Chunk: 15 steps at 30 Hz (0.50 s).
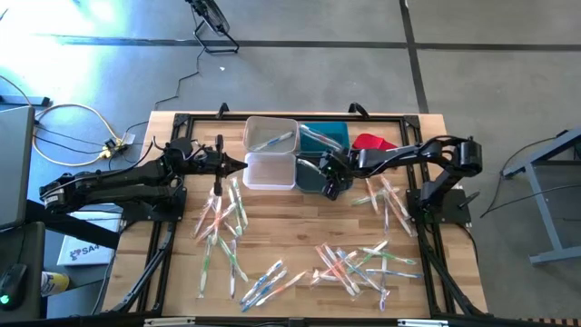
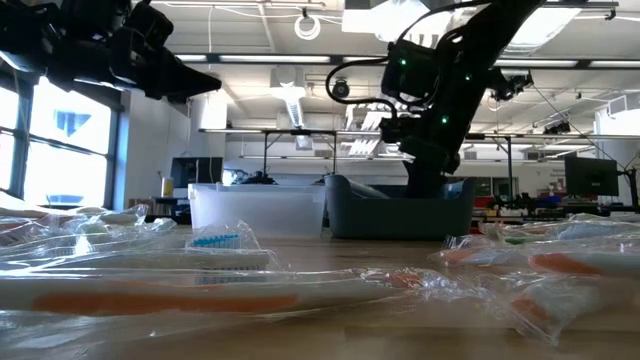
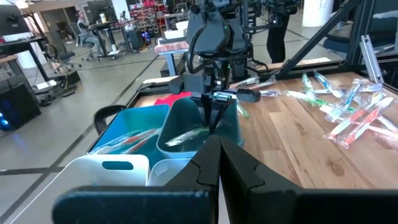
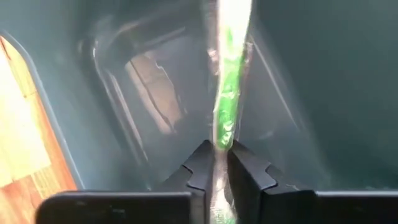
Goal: Pick & Place Toothbrushes
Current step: Put the green toothbrush into the green bin, then put the orange toothbrush into the blue bin
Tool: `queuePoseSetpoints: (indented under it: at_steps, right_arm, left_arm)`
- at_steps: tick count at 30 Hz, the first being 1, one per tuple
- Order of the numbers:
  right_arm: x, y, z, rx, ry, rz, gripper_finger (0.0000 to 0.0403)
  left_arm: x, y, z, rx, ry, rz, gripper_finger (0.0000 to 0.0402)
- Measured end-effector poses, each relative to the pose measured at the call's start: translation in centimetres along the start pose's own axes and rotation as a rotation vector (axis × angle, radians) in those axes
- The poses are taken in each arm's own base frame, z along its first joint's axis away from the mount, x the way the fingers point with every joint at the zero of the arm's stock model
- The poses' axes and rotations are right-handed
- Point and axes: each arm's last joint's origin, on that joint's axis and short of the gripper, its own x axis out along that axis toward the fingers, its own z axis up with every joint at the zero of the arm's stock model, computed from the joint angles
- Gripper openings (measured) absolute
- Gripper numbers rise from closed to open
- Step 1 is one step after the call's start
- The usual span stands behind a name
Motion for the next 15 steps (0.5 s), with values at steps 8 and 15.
queuePoseSetpoints:
  at_steps: [8,15]
  right_arm:
    - [-0.2,0.0,0.1,-0.002,-0.006,0.001,0.0116]
    - [-2.9,-0.2,0.7,0.013,-0.097,0.026,0.0116]
  left_arm:
    - [0.0,0.0,0.0,0.0,0.0,0.001,0.0001]
    - [0.0,0.0,0.0,0.0,0.001,0.003,0.0001]
